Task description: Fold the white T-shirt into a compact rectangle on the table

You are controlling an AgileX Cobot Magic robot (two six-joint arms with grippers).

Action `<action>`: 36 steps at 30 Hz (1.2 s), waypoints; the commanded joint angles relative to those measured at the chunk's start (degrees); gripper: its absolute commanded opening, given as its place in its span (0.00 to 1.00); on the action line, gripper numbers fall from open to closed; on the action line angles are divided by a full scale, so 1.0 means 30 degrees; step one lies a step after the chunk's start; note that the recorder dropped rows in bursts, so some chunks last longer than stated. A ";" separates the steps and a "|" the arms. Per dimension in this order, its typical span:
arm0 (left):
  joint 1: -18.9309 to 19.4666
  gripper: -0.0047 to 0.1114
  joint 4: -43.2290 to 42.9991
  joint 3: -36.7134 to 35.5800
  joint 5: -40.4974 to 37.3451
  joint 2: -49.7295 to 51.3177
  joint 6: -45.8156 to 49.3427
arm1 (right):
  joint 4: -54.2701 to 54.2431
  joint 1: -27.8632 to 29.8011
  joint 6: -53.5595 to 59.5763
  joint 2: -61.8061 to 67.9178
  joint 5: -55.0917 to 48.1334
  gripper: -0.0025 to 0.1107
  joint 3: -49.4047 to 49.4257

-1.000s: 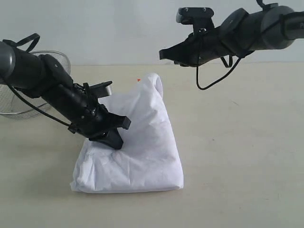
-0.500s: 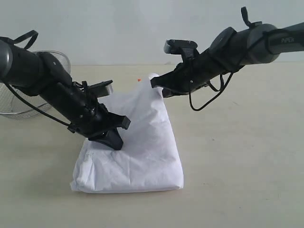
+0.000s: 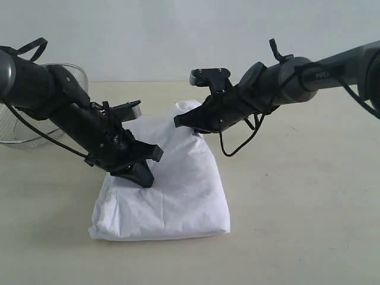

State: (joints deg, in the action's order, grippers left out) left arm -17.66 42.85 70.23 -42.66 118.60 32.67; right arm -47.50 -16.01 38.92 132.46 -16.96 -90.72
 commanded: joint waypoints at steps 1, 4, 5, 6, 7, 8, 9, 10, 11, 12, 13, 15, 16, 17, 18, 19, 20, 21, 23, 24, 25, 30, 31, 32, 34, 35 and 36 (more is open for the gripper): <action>-0.0130 0.08 -0.0071 -0.0095 -0.0251 -0.0173 0.0115 | 0.0094 0.0005 0.0258 0.0716 0.0982 0.02 -0.0065; -0.0130 0.08 -0.0071 -0.0095 -0.0251 -0.0173 0.0115 | 0.0094 0.0047 0.0511 0.0716 0.1588 0.02 -0.0065; -0.0130 0.08 -0.0071 -0.0095 -0.0251 -0.0173 0.0115 | 0.0094 0.0040 0.0560 0.0716 0.1779 0.02 -0.0096; -0.0130 0.08 -0.0071 -0.0095 -0.0251 -0.0173 0.0115 | 0.0094 0.0127 0.0560 0.0716 0.1749 0.02 -0.0230; -0.0130 0.08 -0.0071 -0.0095 -0.0251 -0.0173 0.0115 | 0.0094 0.0179 0.0560 0.0716 0.1537 0.02 -0.0358; -0.0130 0.08 -0.0071 -0.0095 -0.0251 -0.0173 0.0115 | 0.0094 0.0261 0.0560 0.0716 0.1292 0.02 -0.0523; -0.0130 0.08 -0.0071 -0.0095 -0.0251 -0.0173 0.0115 | 0.0094 0.0341 0.0521 0.0622 0.1104 0.02 -0.0630; -0.0130 0.08 -0.0071 -0.0095 -0.0251 -0.0173 0.0115 | 0.0094 0.0422 0.0429 0.0565 0.1015 0.02 -0.0715; -0.0130 0.08 -0.0161 -0.0095 -0.0255 -0.0173 0.0115 | 0.0094 0.0509 0.0279 0.0469 0.0936 0.02 -0.0853; -0.0130 0.08 -0.0227 -0.0095 -0.0255 -0.0173 0.0115 | 0.0094 0.0601 0.0234 0.0416 0.0940 0.02 -0.0886; -0.0130 0.08 -0.0301 -0.0095 -0.0255 -0.0173 0.0115 | 0.0094 0.0726 0.0189 0.0274 0.1108 0.02 -0.0886; -0.0130 0.08 -0.0502 -0.0095 -0.0255 -0.0173 0.0115 | 0.0094 0.0977 0.0188 0.0166 0.1435 0.02 -0.0886; -0.0130 0.08 -0.0502 -0.0095 -0.0255 -0.0173 0.0115 | 0.0094 0.1020 0.0188 0.0166 0.1741 0.02 -0.0886; -0.0130 0.08 -0.0502 -0.0095 -0.0255 -0.0173 0.0115 | 0.0094 0.1149 0.0188 0.0166 0.1943 0.02 -0.0886; -0.0130 0.08 -0.0502 -0.0095 -0.0255 -0.0173 0.0115 | 0.0130 0.1186 0.0188 0.0166 0.2188 0.02 -0.0886; -0.0130 0.08 -0.0502 -0.0095 -0.0255 -0.0173 0.0115 | 0.0130 0.1268 0.0188 0.0211 0.2415 0.02 -0.0886; -0.0130 0.08 -0.0502 -0.0095 -0.0255 -0.0173 0.0115 | 0.0130 0.1268 0.0188 0.0243 0.2824 0.02 -0.0886; -0.0130 0.08 -0.0502 -0.0095 -0.0255 -0.0173 0.0115 | 0.0130 0.1268 0.0188 0.0243 0.3125 0.02 -0.0886; -0.0130 0.08 -0.0508 -0.0095 -0.0288 -0.0173 0.0115 | 0.0130 0.1268 0.0188 0.0249 0.3970 0.02 -0.0886; -0.0130 0.08 -0.0508 -0.0095 -0.0288 -0.0173 0.0115 | 0.0091 0.1268 0.0188 0.0249 0.4079 0.02 -0.1023; -0.0130 0.08 -0.0508 -0.0095 -0.0288 -0.0173 0.0115 | 0.0091 0.1314 0.0188 0.0249 0.3688 0.02 -0.1234; -0.0130 0.08 -0.0508 -0.0095 -0.0361 -0.0173 0.0115 | 0.0091 0.1443 -0.0499 -0.0833 -0.0626 0.02 -0.2148; -0.0130 0.08 -0.0508 -0.0095 -0.0361 -0.0173 0.0115 | 0.0091 0.1407 -0.0610 -0.1361 -0.1404 0.02 -0.2148; -0.0130 0.08 -0.0508 -0.0095 -0.0361 -0.0173 0.0115 | 0.0091 0.1361 -0.0804 -0.1886 -0.2336 0.02 -0.2148; -0.0130 0.08 -0.0508 -0.0095 -0.0361 -0.0173 0.0115 | -0.0596 0.1076 -0.0714 -0.2669 -0.4353 0.02 -0.2148; -0.0130 0.08 -0.0508 -0.0095 -0.0319 -0.0173 0.0115 | -0.0772 0.0844 -0.0478 -0.2955 -0.5156 0.02 -0.2148; -0.0130 0.08 -0.0508 -0.0095 -0.0319 -0.0173 0.0115 | -0.0772 0.0624 -0.0394 -0.3187 -0.5718 0.02 -0.2148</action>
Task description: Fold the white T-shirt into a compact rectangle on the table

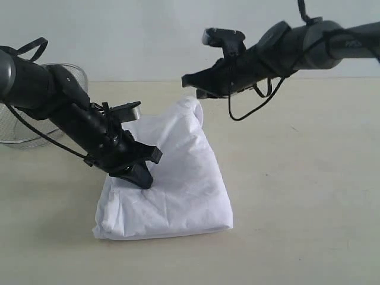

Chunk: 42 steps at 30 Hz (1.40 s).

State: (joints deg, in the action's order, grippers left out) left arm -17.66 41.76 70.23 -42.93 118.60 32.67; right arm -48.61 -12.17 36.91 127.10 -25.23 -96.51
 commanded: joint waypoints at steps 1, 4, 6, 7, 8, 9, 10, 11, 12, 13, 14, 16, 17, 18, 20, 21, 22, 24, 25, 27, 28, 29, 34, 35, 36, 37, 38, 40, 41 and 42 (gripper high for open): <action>-0.0130 0.08 -0.0145 -0.0095 -0.0228 -0.0173 0.0115 | -0.0275 -0.0790 0.0153 -0.1513 -0.3293 0.02 -0.0218; -0.0091 0.08 -0.0145 -0.0095 -0.0189 -0.0173 0.0115 | -0.0276 -0.1129 -0.0741 -0.1613 -0.4639 0.02 -0.0124; -0.0091 0.08 -0.0145 -0.0095 -0.0067 -0.0173 0.0115 | -0.0236 -0.1259 -0.0994 -0.1613 -0.4689 0.02 0.0632; -0.0091 0.08 -0.0145 -0.0095 -0.0067 -0.0173 0.0115 | -0.0185 -0.1333 -0.0994 -0.1572 -0.4575 0.02 0.1057; -0.0091 0.08 -0.0145 -0.0095 -0.0067 -0.0173 0.0115 | -0.0050 -0.1333 -0.0994 -0.1572 -0.4337 0.02 0.1651; -0.0091 0.08 -0.0145 -0.0095 -0.0023 -0.0173 0.0115 | 0.0178 -0.1333 -0.0898 -0.1572 -0.3926 0.02 0.2308; -0.0091 0.08 -0.0145 -0.0095 0.0005 -0.0173 0.0115 | 0.0214 -0.1292 -0.0779 -0.1572 -0.3647 0.02 0.2784; -0.0091 0.08 -0.0145 -0.0095 0.0042 -0.0173 0.0115 | 0.0214 -0.1249 -0.0607 -0.1572 -0.3487 0.02 0.3294; -0.0091 0.08 -0.0145 -0.0095 0.0083 -0.0173 0.0115 | 0.0176 -0.1249 -0.0454 -0.1572 -0.3383 0.02 0.3745; -0.0091 0.08 -0.0145 -0.0095 0.0180 -0.0173 0.0115 | 0.0089 -0.1249 -0.0189 -0.1572 -0.3383 0.02 0.4042; -0.0091 0.08 -0.0145 -0.0095 0.0180 -0.0173 0.0115 | -0.0034 -0.1249 0.0078 -0.1531 -0.3487 0.02 0.4353; -0.0091 0.08 -0.0145 -0.0095 0.0235 -0.0173 0.0115 | -0.0021 -0.1249 0.0133 -0.1528 -0.3106 0.02 0.5021; -0.0091 0.08 -0.0111 -0.0095 0.0235 -0.0173 0.0115 | -0.0021 -0.1249 0.0133 -0.1528 -0.2665 0.02 0.5375; -0.0091 0.08 -0.0111 -0.0095 0.0235 -0.0173 0.0115 | 0.0033 -0.1165 0.0133 -0.1528 -0.2317 0.02 0.5669; -0.0091 0.08 -0.0111 -0.0095 0.0235 -0.0173 0.0115 | 0.0117 -0.0946 0.0133 -0.1528 -0.1950 0.02 0.6115; -0.0091 0.08 -0.0111 -0.0095 0.0235 -0.0173 0.0115 | 0.0205 -0.0824 0.0166 -0.1528 -0.1812 0.02 0.6315; -0.0091 0.08 -0.0111 -0.0095 0.0235 -0.0173 0.0115 | 0.0248 -0.0692 0.0160 -0.1528 -0.1753 0.02 0.6499; -0.0091 0.08 -0.0072 -0.0095 0.0235 -0.0173 0.0115 | 0.0346 -0.0487 0.0160 -0.1528 -0.1464 0.02 0.6866; -0.0091 0.08 -0.0072 -0.0095 0.0235 -0.0173 0.0115 | 0.0346 -0.0363 0.0160 -0.1528 -0.1422 0.02 0.6984; -0.0091 0.08 -0.0072 -0.0095 0.0292 -0.0173 0.0115 | 0.0346 -0.0322 0.0160 -0.1528 -0.1422 0.02 0.7184; -0.0091 0.08 -0.0072 -0.0095 0.0321 -0.0173 0.0115 | 0.0346 -0.0322 0.0160 -0.1528 -0.1463 0.02 0.7250; -0.0091 0.08 -0.0072 -0.0095 0.0362 -0.0173 0.0115 | 0.0346 -0.0322 0.0160 -0.1528 -0.1595 0.02 0.7250; -0.0091 0.08 -0.0072 -0.0095 0.0362 -0.0173 0.0115 | -0.0701 -0.0322 0.0555 -0.2165 -0.2084 0.02 0.7213; -0.0091 0.08 -0.0072 -0.0095 0.0362 -0.0173 0.0115 | -0.1101 -0.0322 0.0749 -0.2507 -0.2084 0.02 0.7213; -0.0091 0.08 -0.0072 -0.0095 0.0362 -0.0173 0.0115 | -0.1572 -0.0322 0.1110 -0.2888 -0.2010 0.02 0.7213; -0.0091 0.08 -0.0072 -0.0095 0.0362 -0.0173 0.0115 | -0.2090 -0.0322 0.1473 -0.3274 -0.1968 0.02 0.7135; -0.0091 0.08 -0.0072 -0.0095 0.0362 -0.0173 0.0115 | -0.2320 -0.0322 0.1612 -0.3527 -0.2001 0.02 0.6938; -0.0091 0.08 -0.0072 -0.0095 0.0362 -0.0173 0.0115 | -0.2775 -0.0322 0.1665 -0.3769 -0.2172 0.02 0.6196; -0.0091 0.08 -0.0072 -0.0095 0.0362 -0.0173 0.0115 | -0.3003 -0.0322 0.1665 -0.3769 -0.2319 0.02 0.5772; -0.0091 0.08 -0.0072 -0.0095 0.0362 -0.0173 0.0115 | -0.3194 -0.0322 0.1665 -0.3504 -0.2361 0.02 0.5161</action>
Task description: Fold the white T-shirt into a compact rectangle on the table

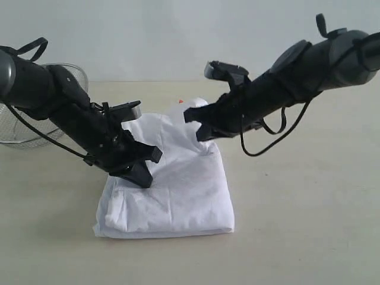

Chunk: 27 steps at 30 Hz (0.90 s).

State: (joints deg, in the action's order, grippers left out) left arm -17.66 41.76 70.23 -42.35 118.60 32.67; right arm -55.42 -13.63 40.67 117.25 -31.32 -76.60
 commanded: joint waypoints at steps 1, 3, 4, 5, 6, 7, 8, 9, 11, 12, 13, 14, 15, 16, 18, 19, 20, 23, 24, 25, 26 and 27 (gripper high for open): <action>-0.0091 0.08 -0.0072 -0.0095 0.0171 -0.0173 0.0115 | -0.1031 0.0164 0.0412 0.0002 -0.0237 0.02 -0.1873; -0.0091 0.08 -0.0072 -0.0095 0.0171 -0.0173 0.0115 | -0.1135 0.0164 0.0377 0.0821 -0.0072 0.02 -0.2849; -0.0091 0.08 -0.0072 -0.0095 0.0171 -0.0173 0.0115 | -0.1135 0.0164 0.0377 0.1217 -0.0248 0.02 -0.3224; -0.0091 0.08 -0.0072 -0.0095 0.0171 -0.0173 0.0115 | -0.1135 0.0164 0.0335 0.1752 -0.0432 0.02 -0.3606; -0.0091 0.08 -0.0072 -0.0095 0.0171 -0.0173 0.0115 | -0.1135 0.0164 0.0255 0.2272 -0.0521 0.02 -0.3956; -0.0091 0.08 -0.0072 -0.0095 0.0171 -0.0173 0.0115 | -0.1135 0.0164 0.0189 0.2800 -0.0521 0.02 -0.4138; -0.0091 0.08 -0.0072 -0.0095 0.0171 -0.0173 0.0115 | -0.1135 0.0164 0.0189 0.3287 -0.0449 0.02 -0.4355; -0.0091 0.08 -0.0072 -0.0095 0.0171 -0.0173 0.0115 | -0.1135 0.0164 0.0189 0.3720 -0.0304 0.02 -0.4510; -0.0091 0.08 -0.0072 -0.0095 0.0177 -0.0173 0.0039 | -0.1096 0.0164 0.0189 0.4336 -0.0112 0.02 -0.4744; -0.0091 0.08 -0.0072 -0.0095 0.0177 -0.0173 0.0039 | -0.1096 0.0164 0.0189 0.4584 0.0075 0.02 -0.4793; -0.0091 0.08 -0.0072 -0.0095 0.0177 -0.0173 0.0039 | -0.1096 0.0164 0.0189 0.4740 0.0196 0.02 -0.4827; -0.0091 0.08 -0.0072 -0.0095 0.0177 -0.0173 0.0039 | -0.1016 0.0164 0.0189 0.4878 0.0477 0.02 -0.4827; -0.0091 0.08 -0.0072 -0.0095 0.0177 -0.0173 0.0039 | -0.0892 0.0164 0.0189 0.4945 0.0625 0.02 -0.4827; -0.0091 0.08 -0.0072 -0.0095 0.0177 -0.0173 0.0039 | -0.0777 0.0164 0.0189 0.5092 0.0711 0.02 -0.4827; -0.0091 0.08 -0.0072 -0.0095 0.0177 -0.0173 0.0039 | -0.0667 0.0370 -0.0033 0.5092 0.0679 0.02 -0.4827; -0.0091 0.08 -0.0072 -0.0095 0.0177 -0.0173 0.0039 | -0.0667 0.0496 -0.0163 0.5092 0.0486 0.02 -0.4827; -0.0091 0.08 -0.0072 -0.0095 0.0177 -0.0173 0.0039 | -0.0667 0.0646 -0.0246 0.5092 0.0341 0.02 -0.4872; -0.0091 0.08 -0.0072 -0.0095 0.0177 -0.0173 0.0039 | -0.0667 0.1237 -0.0448 0.5010 -0.0940 0.02 -0.5177; -0.0091 0.08 -0.0072 -0.0095 0.0177 -0.0173 0.0039 | -0.0863 0.1374 -0.0448 0.4818 -0.1330 0.02 -0.5217; -0.0091 0.08 -0.0072 -0.0095 0.0177 -0.0173 0.0039 | -0.0954 0.1491 -0.0407 0.4516 -0.1611 0.02 -0.5217; -0.0091 0.08 -0.0072 -0.0095 0.0177 -0.0173 0.0039 | -0.0956 0.1491 -0.0244 0.4200 -0.1700 0.02 -0.5217; -0.0091 0.08 -0.0072 -0.0095 0.0177 -0.0173 0.0039 | -0.0956 0.1521 -0.0017 0.3863 -0.1701 0.02 -0.5217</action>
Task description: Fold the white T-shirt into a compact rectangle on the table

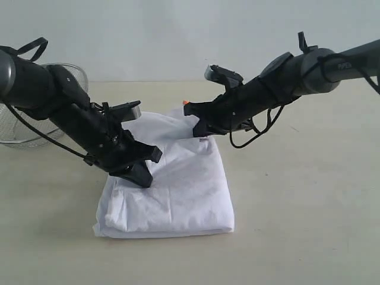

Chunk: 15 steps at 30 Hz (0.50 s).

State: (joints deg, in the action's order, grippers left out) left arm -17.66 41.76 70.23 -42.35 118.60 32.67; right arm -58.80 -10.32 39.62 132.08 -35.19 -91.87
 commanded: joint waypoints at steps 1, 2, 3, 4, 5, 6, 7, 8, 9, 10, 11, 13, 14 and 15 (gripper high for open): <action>-0.0091 0.08 -0.0072 -0.0095 0.0177 -0.0173 0.0039 | 0.0171 0.0419 0.0375 -0.1408 -0.0464 0.02 -0.0126; -0.0091 0.08 -0.0072 -0.0095 0.0215 -0.0173 0.0038 | 0.0171 0.0419 0.0375 -0.1643 -0.0745 0.02 -0.0126; -0.0091 0.08 -0.0072 -0.0095 0.0258 -0.0173 0.0038 | 0.0138 0.0384 0.0375 -0.1830 -0.1121 0.02 -0.0126; -0.0091 0.08 -0.0072 -0.0095 0.0258 -0.0173 0.0038 | 0.0024 0.0384 0.0375 -0.1908 -0.1551 0.02 -0.0126; -0.0091 0.08 -0.0072 -0.0095 0.0346 -0.0173 0.0038 | -0.0057 0.0384 0.0312 -0.1900 -0.1982 0.02 -0.0126; -0.0091 0.08 -0.0072 -0.0095 0.0346 -0.0173 0.0038 | -0.0100 0.0384 0.0312 -0.1867 -0.2438 0.02 -0.0080; -0.0091 0.08 -0.0072 -0.0095 0.0346 -0.0173 0.0038 | -0.0069 0.0384 0.0378 -0.1864 -0.2574 0.02 0.0062; -0.0091 0.08 -0.0072 -0.0095 0.0346 -0.0173 0.0038 | 0.0037 0.0384 0.0378 -0.1864 -0.2405 0.02 0.0300; -0.0091 0.08 -0.0072 -0.0095 0.0346 -0.0173 0.0038 | 0.0083 0.0384 0.0378 -0.1821 -0.2073 0.02 0.0561; -0.0091 0.08 -0.0072 -0.0095 0.0346 -0.0173 0.0038 | 0.0200 0.0419 0.0378 -0.1784 -0.1639 0.02 0.0831; -0.0091 0.08 -0.0072 -0.0095 0.0346 -0.0173 0.0038 | 0.0298 0.0419 0.0299 -0.1687 -0.1387 0.02 0.0988; -0.0091 0.08 -0.0072 -0.0095 0.0346 -0.0173 0.0038 | 0.0623 0.0419 0.0299 -0.1254 -0.1458 0.02 0.1102; -0.0091 0.08 -0.0072 -0.0095 0.0346 -0.0173 0.0038 | 0.0718 0.0419 0.0217 -0.1043 -0.1548 0.02 0.1102; -0.0091 0.08 -0.0072 -0.0095 0.0346 -0.0173 0.0038 | 0.0891 0.0419 0.0217 -0.0731 -0.1513 0.02 0.1102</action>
State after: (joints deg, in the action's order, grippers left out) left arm -17.66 41.76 70.23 -41.88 118.60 32.67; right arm -57.59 -9.36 40.02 128.16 -39.92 -89.00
